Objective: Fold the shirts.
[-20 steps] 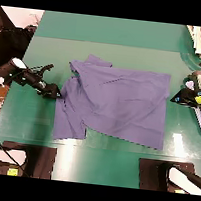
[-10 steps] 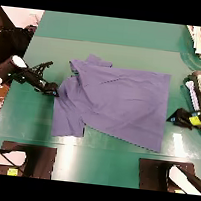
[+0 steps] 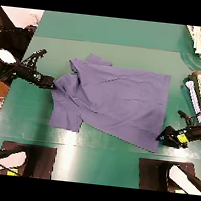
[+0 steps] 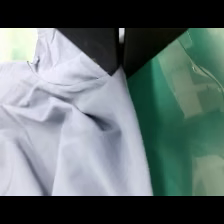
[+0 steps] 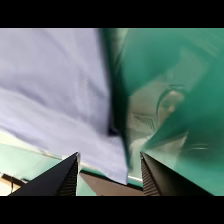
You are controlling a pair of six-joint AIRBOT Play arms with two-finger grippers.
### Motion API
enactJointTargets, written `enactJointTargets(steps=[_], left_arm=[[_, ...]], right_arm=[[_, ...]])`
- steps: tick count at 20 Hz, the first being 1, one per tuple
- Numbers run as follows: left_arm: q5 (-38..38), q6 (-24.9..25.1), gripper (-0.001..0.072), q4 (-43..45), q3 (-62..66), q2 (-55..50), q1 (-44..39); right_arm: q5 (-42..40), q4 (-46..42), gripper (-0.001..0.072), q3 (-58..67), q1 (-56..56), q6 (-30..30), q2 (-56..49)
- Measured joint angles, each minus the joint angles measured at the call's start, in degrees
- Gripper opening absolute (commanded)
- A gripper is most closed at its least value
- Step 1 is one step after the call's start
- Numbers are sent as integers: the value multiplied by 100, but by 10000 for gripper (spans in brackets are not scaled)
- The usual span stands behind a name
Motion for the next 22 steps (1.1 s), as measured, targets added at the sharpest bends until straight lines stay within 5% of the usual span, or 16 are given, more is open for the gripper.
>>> enactJointTargets(steps=[2, 6, 7, 9, 15, 22], left_arm=[[17, 0, 29, -2, 0, 17, 0], [31, 2, 29, -2, 0, 33, 0], [31, 2, 29, -4, 0, 35, 0], [31, 2, 29, -4, 0, 35, 0], [-15, -9, 28, -4, 160, 203, 44], [-39, -273, 29, -13, 2037, 1504, 160]], right_arm=[[-44, -24, 446, -66, 219, 98, 81], [-83, -175, 294, -114, 748, 304, 11], [-101, -192, 246, -118, 887, 345, -42], [-188, -234, 18, -131, 1187, 367, -142], [-605, -407, 17, 337, 1762, 448, 210], [-627, -461, 17, 3751, 1864, 713, 992]])
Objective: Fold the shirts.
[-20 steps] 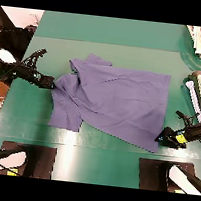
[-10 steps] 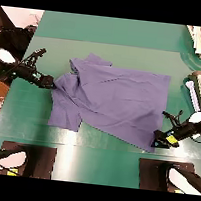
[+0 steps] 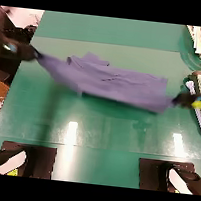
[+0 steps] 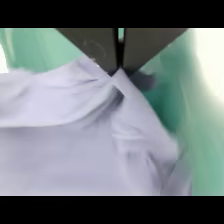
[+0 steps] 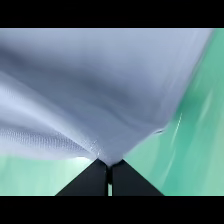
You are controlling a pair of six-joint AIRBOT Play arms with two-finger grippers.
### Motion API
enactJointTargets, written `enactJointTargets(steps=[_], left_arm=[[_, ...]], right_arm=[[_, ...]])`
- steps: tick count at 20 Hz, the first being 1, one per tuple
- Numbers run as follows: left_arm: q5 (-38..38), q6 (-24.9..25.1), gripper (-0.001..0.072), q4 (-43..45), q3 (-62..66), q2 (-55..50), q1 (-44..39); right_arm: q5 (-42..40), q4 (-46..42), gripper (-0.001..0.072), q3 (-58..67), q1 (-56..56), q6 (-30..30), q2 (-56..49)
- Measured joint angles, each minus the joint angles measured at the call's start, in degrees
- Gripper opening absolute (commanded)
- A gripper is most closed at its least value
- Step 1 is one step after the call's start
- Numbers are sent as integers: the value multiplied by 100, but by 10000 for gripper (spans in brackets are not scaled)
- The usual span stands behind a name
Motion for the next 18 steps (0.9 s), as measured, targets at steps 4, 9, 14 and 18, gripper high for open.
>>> enactJointTargets(steps=[4, 9, 14, 18], left_arm=[[85, -83, 29, -39, 1746, 636, 7], [238, -391, 28, -256, 3829, 870, 9], [378, -498, 28, -1158, 4594, 901, 9], [402, -566, 28, -1075, 3805, 769, 9]], right_arm=[[-188, -385, 17, 2472, 13, 85, -162], [22, -678, 17, 4876, 13, 107, -553], [-28, -861, 15, 5088, 13, 125, -339], [164, -1001, 15, 4988, 13, 140, -599]])
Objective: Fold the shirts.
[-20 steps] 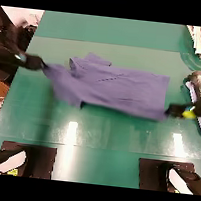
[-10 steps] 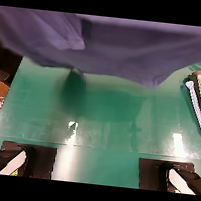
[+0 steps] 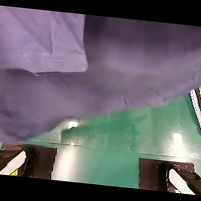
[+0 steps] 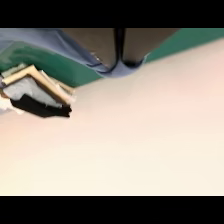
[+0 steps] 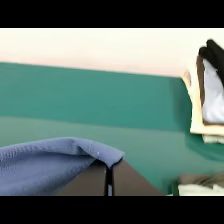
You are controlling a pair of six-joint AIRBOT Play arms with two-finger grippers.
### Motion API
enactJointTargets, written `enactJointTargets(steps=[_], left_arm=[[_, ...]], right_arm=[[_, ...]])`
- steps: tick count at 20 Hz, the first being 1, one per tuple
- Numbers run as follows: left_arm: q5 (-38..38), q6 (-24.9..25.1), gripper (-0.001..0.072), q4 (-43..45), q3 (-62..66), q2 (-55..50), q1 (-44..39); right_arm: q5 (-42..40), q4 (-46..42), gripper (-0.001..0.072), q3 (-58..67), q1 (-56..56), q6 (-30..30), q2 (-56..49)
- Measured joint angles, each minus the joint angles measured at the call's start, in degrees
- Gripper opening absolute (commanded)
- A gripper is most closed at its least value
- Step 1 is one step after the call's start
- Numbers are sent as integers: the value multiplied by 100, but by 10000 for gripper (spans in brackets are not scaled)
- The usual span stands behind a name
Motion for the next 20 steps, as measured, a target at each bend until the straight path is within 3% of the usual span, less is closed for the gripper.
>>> enactJointTargets(steps=[5, 11, 15, 20], left_arm=[[-623, -59, 28, 120, -1373, -1029, 0], [-990, -70, 29, 140, -2059, -3222, -57], [-269, 166, 29, 118, -2144, -4334, -271], [946, 487, 28, 20, -2087, -4784, -472]], right_arm=[[789, -33, 16, 2, 0, 9, -1462], [1082, -28, 15, -737, 0, -31, -3338], [501, -35, 16, -529, 0, -140, -4312], [-518, -15, 15, -33, -55, -168, -4804]])
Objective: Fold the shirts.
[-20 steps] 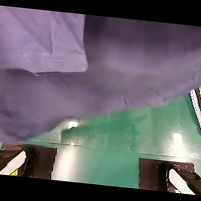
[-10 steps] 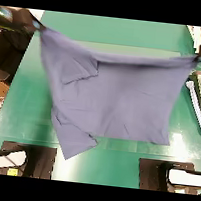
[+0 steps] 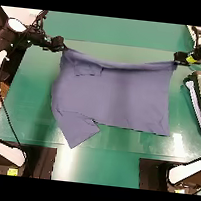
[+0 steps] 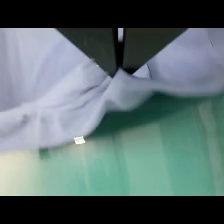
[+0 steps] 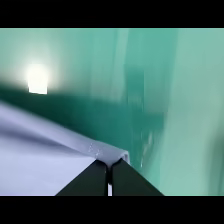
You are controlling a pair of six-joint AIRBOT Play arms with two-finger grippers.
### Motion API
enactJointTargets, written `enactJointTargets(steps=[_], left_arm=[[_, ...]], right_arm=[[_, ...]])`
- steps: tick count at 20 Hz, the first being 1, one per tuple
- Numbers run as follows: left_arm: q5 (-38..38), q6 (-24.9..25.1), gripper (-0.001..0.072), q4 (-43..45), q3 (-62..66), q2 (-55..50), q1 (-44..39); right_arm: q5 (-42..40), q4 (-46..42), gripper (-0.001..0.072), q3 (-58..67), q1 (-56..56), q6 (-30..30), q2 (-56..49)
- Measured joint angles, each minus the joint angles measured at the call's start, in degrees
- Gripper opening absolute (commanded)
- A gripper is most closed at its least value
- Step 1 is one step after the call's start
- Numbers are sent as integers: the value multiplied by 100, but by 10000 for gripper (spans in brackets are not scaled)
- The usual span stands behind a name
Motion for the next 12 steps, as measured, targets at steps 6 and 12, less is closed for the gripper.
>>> enactJointTargets(steps=[6, 12], left_arm=[[-203, 136, 27, 391, 149, -92, -15], [-1174, 37, 29, 1207, -208, -105, -66]], right_arm=[[-402, 2, 15, -640, -337, -28, 341], [-341, -4, 18, -2083, -372, -190, 813]])
